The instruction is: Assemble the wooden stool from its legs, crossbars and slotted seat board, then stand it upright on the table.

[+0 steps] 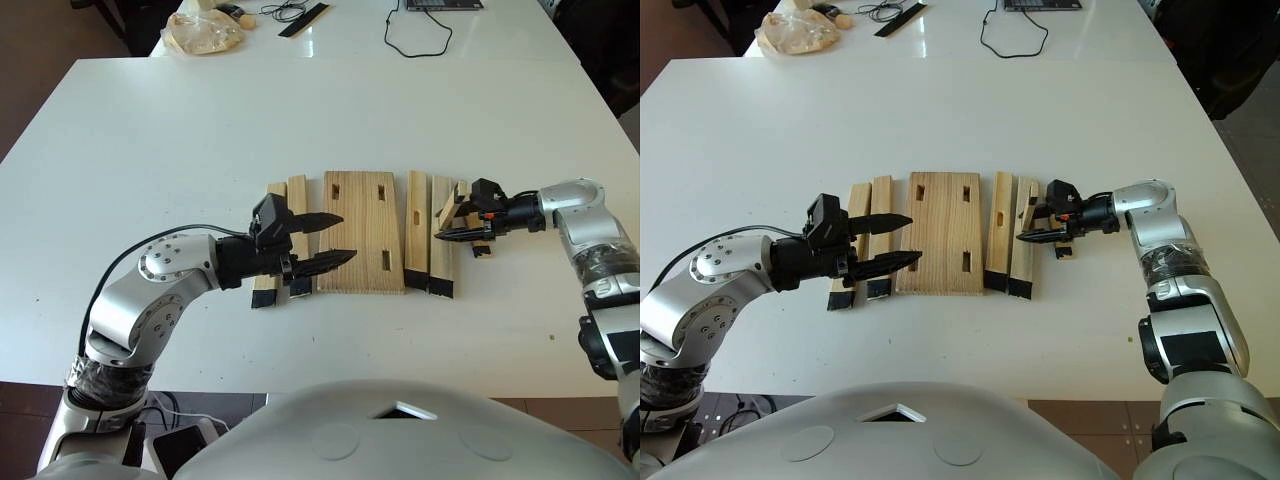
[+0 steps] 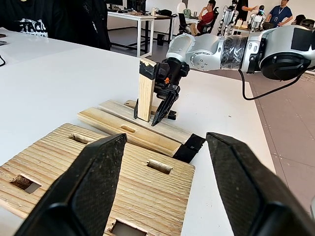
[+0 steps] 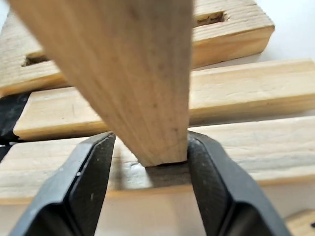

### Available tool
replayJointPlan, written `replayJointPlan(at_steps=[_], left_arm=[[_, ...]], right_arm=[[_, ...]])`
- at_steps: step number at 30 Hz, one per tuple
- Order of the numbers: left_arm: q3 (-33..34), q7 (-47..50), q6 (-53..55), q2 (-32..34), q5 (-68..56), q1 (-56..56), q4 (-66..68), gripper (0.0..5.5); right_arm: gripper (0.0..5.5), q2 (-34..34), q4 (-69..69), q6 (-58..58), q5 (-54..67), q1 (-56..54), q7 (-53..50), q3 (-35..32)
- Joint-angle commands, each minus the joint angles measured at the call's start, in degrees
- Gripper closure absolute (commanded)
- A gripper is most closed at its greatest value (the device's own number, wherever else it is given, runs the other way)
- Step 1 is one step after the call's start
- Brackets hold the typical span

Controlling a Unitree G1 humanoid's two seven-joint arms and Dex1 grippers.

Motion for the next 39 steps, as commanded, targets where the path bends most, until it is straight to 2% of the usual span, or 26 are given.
replayJointPlan(at_steps=[1,12,16,25,30,33,36,39], left_arm=[[-0.1,-0.4,-0.7,0.7,1.3,0.0,0.4,2.48],[-0.1,-1.7,-2.2,1.1,2.5,0.6,0.7,2.48],[-0.3,-1.9,-2.3,1.2,2.5,0.3,1.0,2.48],[-0.5,-2.5,-2.3,1.4,2.7,-0.6,1.9,2.48],[-0.5,-2.4,-2.2,1.3,2.6,-1.0,2.1,2.48],[-0.6,-2.3,-2.1,1.3,2.6,-0.9,2.0,2.48],[-0.8,-2.1,-2.0,1.1,2.6,-0.9,2.0,2.48],[-1.0,-2.2,-1.7,1.2,2.4,-1.3,2.0,2.48]], right_arm=[[2.98,-3.0,-10.4,5.8,4.3,2.9,1.4,-4.2],[2.98,-6.1,-43.3,27.3,23.2,7.1,-2.9,-16.8],[2.98,-2.2,-49.0,34.5,31.2,1.9,-12.2,-21.4],[2.98,3.3,-52.9,38.6,37.4,-4.9,-25.7,-23.9],[2.98,2.7,-53.4,36.8,35.5,-2.3,-24.6,-21.7],[2.98,2.3,-50.9,31.0,27.5,4.4,-22.0,-14.9],[2.98,3.3,-42.6,24.1,19.7,10.9,-19.9,-8.5],[2.98,4.9,-36.6,18.7,15.3,13.8,-19.8,-6.1]])
